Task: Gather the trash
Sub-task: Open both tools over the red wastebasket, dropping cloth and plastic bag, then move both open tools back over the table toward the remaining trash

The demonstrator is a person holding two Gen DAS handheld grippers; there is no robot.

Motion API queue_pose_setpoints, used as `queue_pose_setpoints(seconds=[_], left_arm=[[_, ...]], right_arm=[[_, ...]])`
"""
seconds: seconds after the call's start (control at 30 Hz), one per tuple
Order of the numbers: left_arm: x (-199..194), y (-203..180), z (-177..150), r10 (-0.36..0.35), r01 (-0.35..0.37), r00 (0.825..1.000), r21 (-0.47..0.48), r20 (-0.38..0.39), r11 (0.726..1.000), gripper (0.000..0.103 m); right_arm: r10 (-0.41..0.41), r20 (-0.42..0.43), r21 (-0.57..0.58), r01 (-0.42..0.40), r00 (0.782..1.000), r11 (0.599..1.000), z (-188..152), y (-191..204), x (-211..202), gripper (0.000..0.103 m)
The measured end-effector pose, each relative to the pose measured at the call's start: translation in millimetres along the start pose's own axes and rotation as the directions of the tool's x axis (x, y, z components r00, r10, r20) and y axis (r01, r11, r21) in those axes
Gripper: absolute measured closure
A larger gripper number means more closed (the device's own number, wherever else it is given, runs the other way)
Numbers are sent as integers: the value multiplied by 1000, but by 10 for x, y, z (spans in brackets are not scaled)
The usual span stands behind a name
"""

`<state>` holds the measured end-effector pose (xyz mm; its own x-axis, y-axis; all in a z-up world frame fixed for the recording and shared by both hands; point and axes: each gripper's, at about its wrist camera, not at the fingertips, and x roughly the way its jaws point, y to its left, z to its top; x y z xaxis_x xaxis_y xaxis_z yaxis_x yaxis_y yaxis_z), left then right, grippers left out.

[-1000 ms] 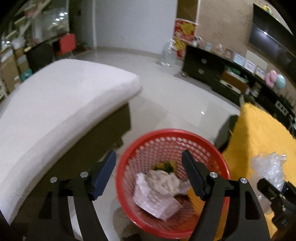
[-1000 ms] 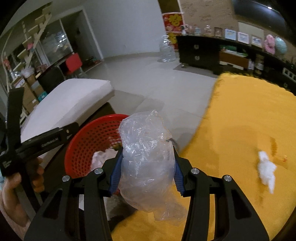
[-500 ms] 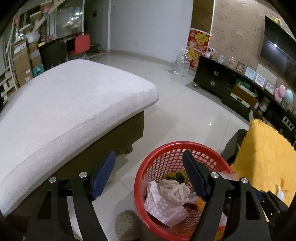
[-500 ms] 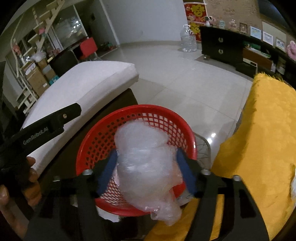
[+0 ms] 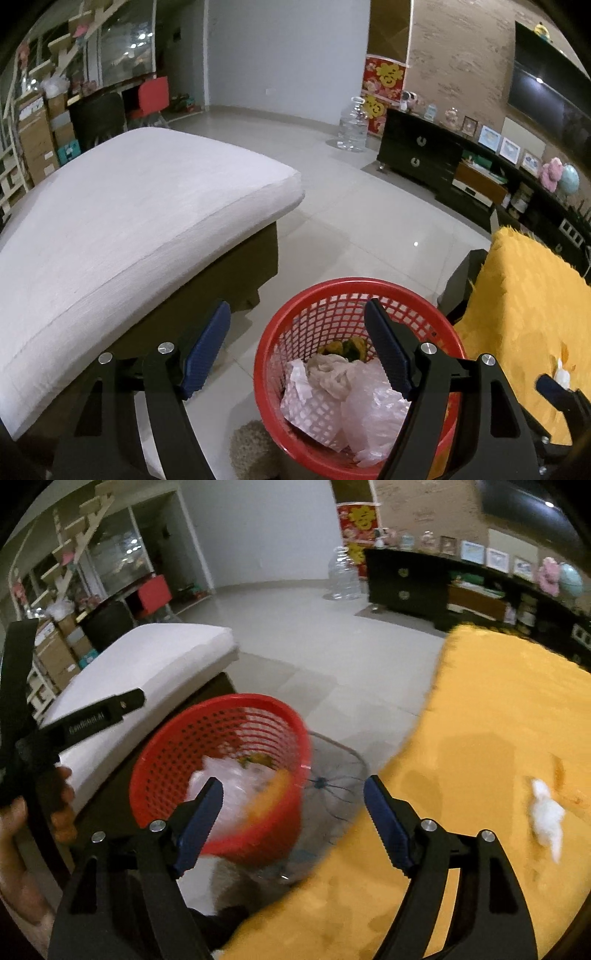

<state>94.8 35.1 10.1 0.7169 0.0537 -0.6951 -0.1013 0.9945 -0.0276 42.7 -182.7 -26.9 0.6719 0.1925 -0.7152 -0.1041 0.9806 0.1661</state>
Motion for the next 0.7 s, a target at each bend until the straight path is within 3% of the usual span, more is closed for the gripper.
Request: queue_pose_setpoints(seconds=[0.27, 0.53, 0.7], left_arm=[[-38, -216, -58, -32, 32, 999, 39, 4, 999, 28], [-96, -487, -132, -91, 89, 996, 104, 13, 991, 27], [-147, -676, -210, -127, 121, 991, 162, 29, 979, 27]], right_arm=[[-159, 19, 23, 159, 987, 987, -355, -565, -401, 25], [-325, 10, 73, 323, 946, 944, -737, -1239, -797, 25], [-420, -8, 137, 417, 908, 899, -950, -1745, -1009, 23]])
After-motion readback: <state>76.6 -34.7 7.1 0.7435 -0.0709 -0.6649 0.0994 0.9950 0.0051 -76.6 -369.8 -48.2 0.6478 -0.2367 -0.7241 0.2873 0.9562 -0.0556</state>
